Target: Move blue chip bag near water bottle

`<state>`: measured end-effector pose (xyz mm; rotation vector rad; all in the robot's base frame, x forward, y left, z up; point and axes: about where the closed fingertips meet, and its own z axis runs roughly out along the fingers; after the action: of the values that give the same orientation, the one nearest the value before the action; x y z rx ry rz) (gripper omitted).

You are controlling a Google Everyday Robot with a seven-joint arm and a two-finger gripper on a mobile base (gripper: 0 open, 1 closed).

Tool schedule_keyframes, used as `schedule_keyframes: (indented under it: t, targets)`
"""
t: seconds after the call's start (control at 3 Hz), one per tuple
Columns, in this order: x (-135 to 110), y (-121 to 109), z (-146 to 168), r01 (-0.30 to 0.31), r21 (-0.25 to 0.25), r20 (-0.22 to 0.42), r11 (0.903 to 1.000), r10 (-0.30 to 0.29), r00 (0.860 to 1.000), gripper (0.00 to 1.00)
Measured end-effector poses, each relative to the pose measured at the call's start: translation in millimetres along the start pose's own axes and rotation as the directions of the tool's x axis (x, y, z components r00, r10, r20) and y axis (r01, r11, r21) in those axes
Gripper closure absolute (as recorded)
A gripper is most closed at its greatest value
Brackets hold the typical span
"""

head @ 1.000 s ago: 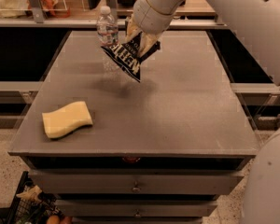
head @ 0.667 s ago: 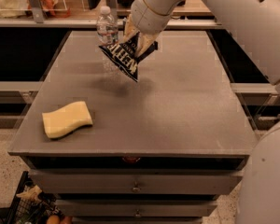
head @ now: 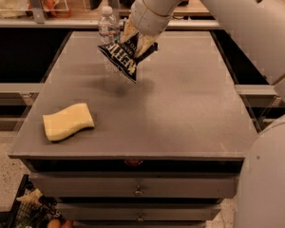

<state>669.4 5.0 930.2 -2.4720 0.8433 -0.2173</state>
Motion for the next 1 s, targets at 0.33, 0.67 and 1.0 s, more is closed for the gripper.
schedule_keyframes:
  t: [0.33,0.67,1.0]
  targets:
    - [0.1,0.3,2.2,-0.002,-0.008,0.001,1.0000,0.002,1.000,0.13]
    - [-0.4,0.9,4.2,-0.001,-0.015,0.007,0.9999,0.001,1.000,0.00]
    - [5.7,-0.8,0.5,-0.008,-0.005,0.003,1.0000,0.008,1.000,0.00]
